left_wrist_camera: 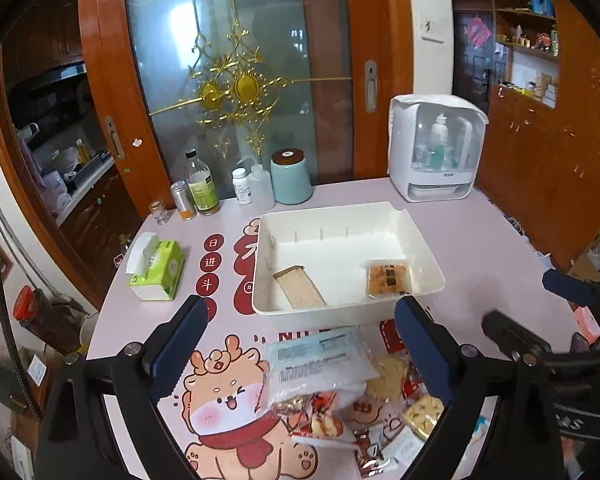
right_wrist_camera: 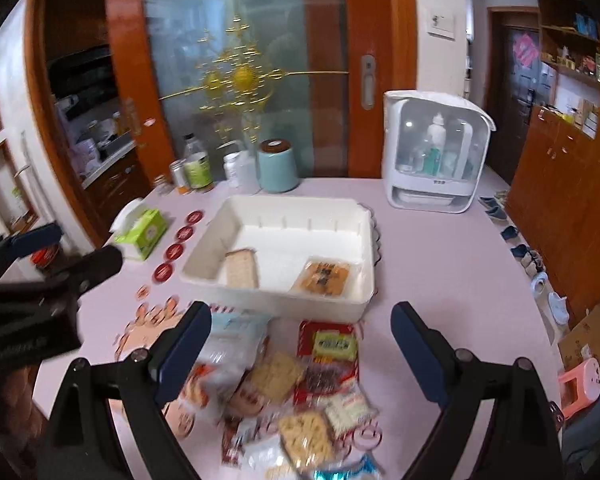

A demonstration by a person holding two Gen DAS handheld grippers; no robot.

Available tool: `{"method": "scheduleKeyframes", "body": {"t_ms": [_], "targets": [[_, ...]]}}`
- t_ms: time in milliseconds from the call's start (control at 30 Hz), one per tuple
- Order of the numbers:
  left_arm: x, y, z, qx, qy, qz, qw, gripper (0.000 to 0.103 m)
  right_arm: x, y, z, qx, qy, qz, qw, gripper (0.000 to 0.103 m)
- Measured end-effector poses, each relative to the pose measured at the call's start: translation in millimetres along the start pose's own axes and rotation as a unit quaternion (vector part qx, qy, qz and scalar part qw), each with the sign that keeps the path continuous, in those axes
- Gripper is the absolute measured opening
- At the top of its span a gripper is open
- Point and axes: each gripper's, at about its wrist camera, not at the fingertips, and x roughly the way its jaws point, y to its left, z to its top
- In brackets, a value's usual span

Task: Organize snacks
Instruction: 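Grasp the red-white bread pack with the left gripper while the right grasps the OATS stick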

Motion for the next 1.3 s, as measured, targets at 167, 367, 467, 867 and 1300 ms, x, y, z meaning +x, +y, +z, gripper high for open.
{"method": "scheduleKeyframes", "body": {"t_ms": [167,367,467,867,1300], "targets": [[-15.7,9.2,-26.4,0.009,0.024,-0.045,0.9987,0.096,-28.5,10.1,-34.0,-0.035,0.018,0.003,0.999,0.092],[-6.4,10.3,-71.9,0.015,0.066,-0.09,0.9937,0.101,-27.2,15.7,-87.1,-0.064,0.052,-0.011,0.997,0.092],[5.1,1.1,-97.0,0.044,0.084,-0.091,0.9914,0.101,-8.9,16.0,-117.4,-0.063,0.092,0.009,0.994,0.086],[106.0,-1.8,-166.2,0.047,0.202,-0.105,0.9726,0.1,71.6,11.0,-205.3,-0.048,0.222,0.045,0.973,0.076],[183.8,-4.2,-174.6,0.008,0.275,-0.112,0.9547,0.099,113.7,15.6,-221.0,-0.08,0.258,0.049,0.962,0.047]]}}
